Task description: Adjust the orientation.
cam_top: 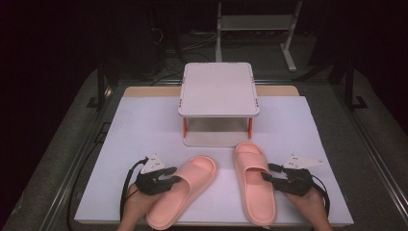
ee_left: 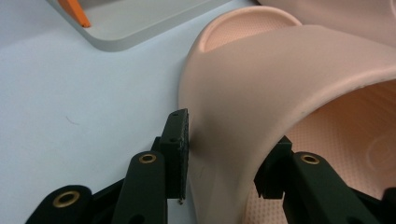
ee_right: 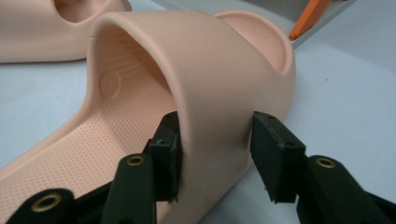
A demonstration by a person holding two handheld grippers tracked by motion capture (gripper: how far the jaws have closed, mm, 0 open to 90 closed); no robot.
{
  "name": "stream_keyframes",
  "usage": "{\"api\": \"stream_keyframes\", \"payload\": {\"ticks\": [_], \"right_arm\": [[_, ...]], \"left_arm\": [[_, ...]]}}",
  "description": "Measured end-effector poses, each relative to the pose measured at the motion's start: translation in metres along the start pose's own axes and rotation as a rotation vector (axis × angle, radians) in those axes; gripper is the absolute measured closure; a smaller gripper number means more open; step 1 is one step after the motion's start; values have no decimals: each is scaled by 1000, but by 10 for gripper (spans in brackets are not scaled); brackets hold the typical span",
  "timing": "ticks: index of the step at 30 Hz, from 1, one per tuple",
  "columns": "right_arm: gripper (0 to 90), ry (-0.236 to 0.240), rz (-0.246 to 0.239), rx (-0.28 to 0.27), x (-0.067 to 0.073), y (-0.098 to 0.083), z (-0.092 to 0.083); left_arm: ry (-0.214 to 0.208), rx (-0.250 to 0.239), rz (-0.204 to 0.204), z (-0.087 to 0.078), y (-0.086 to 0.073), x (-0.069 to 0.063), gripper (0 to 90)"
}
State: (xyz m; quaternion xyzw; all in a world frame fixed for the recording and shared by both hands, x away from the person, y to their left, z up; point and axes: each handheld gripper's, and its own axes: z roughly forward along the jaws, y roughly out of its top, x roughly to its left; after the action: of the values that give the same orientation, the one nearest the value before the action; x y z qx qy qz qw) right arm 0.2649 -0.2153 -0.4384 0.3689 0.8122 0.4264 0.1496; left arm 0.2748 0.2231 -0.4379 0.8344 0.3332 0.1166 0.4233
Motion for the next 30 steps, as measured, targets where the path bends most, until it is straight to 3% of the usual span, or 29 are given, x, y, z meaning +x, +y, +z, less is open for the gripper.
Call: {"api": "stream_keyframes", "payload": {"ticks": [9,15,23,26,30], "right_arm": [[649,-27,-15,0,-1,0,-3],[746,-40,-28,0,-2,-1,-6],[819,-66,-44,16,-3,-2,-10],[837,-45,-25,11,-6,-2,-12],[838,-53,-14,7,-7,-3,-16]], "left_arm": [[4,5,-10,-1,0,1,656],[7,9,1,-4,1,1,741],[-7,1,-25,-9,0,3,789],[-3,-8,-33,-12,1,5,793],[-3,-27,-47,-17,1,8,801]]}}
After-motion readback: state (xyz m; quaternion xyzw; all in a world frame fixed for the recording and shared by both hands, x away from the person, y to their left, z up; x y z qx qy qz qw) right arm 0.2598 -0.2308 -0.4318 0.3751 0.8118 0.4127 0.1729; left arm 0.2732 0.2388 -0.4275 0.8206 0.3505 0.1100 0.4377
